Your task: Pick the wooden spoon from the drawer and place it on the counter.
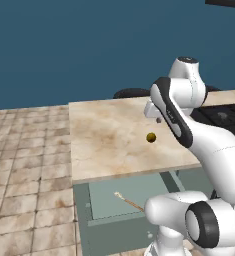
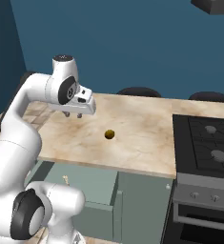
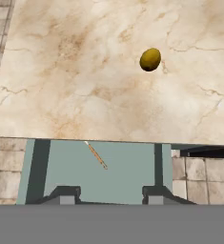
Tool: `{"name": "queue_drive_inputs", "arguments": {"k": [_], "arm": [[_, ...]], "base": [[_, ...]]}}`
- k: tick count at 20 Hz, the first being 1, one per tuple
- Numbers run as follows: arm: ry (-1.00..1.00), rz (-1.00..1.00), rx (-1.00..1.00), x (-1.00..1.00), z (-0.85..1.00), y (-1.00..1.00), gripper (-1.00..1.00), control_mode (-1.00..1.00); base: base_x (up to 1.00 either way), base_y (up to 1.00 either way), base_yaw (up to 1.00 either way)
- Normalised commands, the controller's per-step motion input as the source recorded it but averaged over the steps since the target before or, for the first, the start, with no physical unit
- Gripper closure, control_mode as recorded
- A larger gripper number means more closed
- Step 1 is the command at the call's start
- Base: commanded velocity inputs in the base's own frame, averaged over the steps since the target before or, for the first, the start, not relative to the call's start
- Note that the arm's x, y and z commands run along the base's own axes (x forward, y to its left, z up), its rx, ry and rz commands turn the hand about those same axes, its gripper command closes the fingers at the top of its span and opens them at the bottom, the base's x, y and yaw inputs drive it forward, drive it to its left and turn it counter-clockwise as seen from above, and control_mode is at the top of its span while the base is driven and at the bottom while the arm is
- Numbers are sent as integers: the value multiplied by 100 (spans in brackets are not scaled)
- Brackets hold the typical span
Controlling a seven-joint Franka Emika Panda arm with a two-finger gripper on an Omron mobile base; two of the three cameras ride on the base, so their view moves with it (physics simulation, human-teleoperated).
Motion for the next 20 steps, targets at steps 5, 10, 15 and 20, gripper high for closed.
{"name": "queue_drive_inputs", "arguments": {"k": [5, 10, 15, 20], "arm": [[0, 0, 0, 0, 0, 0, -100, 100], [0, 0, 0, 0, 0, 0, -100, 100], [0, 0, 0, 0, 0, 0, -100, 100], [0, 0, 0, 0, 0, 0, -100, 100]], "base": [[0, 0, 0], [-12, 8, -3], [-44, 70, -24], [-47, 96, -36]]}}
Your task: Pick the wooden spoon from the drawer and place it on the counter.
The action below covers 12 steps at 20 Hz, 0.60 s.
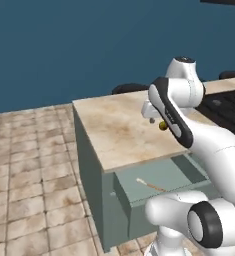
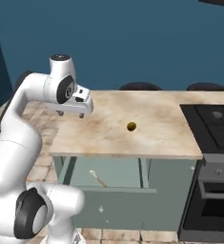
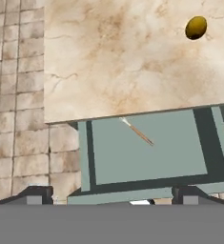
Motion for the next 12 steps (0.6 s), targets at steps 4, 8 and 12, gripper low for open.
{"name": "queue_drive_inputs", "arguments": {"k": [4, 8, 12], "arm": [[0, 0, 0, 0, 0, 0, -100, 100], [0, 0, 0, 0, 0, 0, -100, 100], [0, 0, 0, 0, 0, 0, -100, 100]], "base": [[-37, 100, -43], [-25, 92, -51], [-9, 77, -66]]}}
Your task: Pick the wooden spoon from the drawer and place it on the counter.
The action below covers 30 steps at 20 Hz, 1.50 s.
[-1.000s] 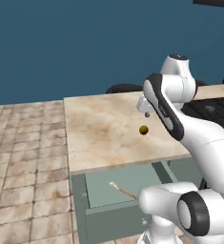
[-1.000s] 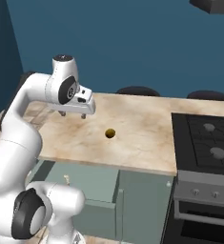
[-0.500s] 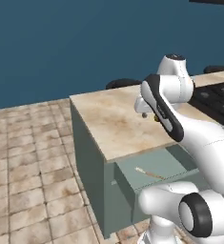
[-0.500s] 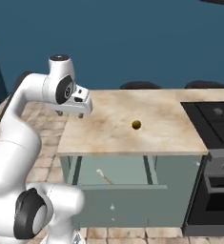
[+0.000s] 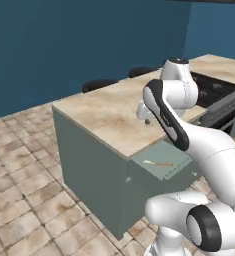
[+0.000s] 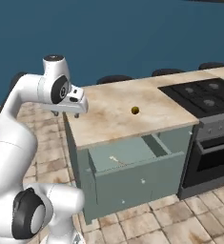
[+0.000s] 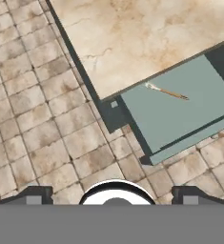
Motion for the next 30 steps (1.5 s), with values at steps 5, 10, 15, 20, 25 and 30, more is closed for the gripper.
{"name": "queue_drive_inputs", "arguments": {"k": [5, 10, 15, 20, 25, 30], "arm": [[0, 0, 0, 0, 0, 0, -100, 100], [0, 0, 0, 0, 0, 0, -100, 100], [0, 0, 0, 0, 0, 0, -100, 100], [0, 0, 0, 0, 0, 0, -100, 100], [0, -8, -1, 3, -2, 8, -100, -100], [6, -33, -4, 40, -18, 12, -100, -100]], "base": [[0, 56, -64], [6, 57, -57], [19, 65, -46], [19, 52, -37], [8, 36, -29], [0, 0, 0]]}}
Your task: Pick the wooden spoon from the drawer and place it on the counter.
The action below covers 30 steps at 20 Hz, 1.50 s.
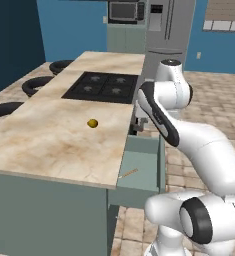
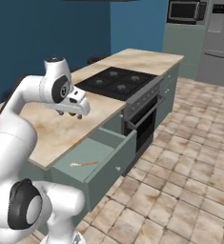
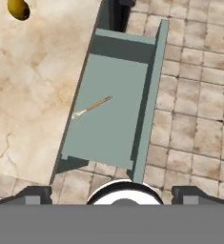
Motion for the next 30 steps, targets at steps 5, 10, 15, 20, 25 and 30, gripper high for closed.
{"name": "queue_drive_inputs", "arguments": {"k": [5, 10, 15, 20, 25, 30], "arm": [[21, -17, -1, 74, -33, -29, -100, -100], [18, -15, 0, 39, -60, -45, -100, -100], [15, -18, 0, 8, -79, -30, -100, -100], [9, -16, 0, 0, -79, -31, -100, -100], [1, -12, 0, 0, -73, -29, -100, -100], [1, -9, 0, 1, -68, -2, -100, -100]], "base": [[0, 0, 0], [0, 0, 0], [0, 0, 0], [0, 0, 0], [0, 0, 0], [0, 0, 0]]}}
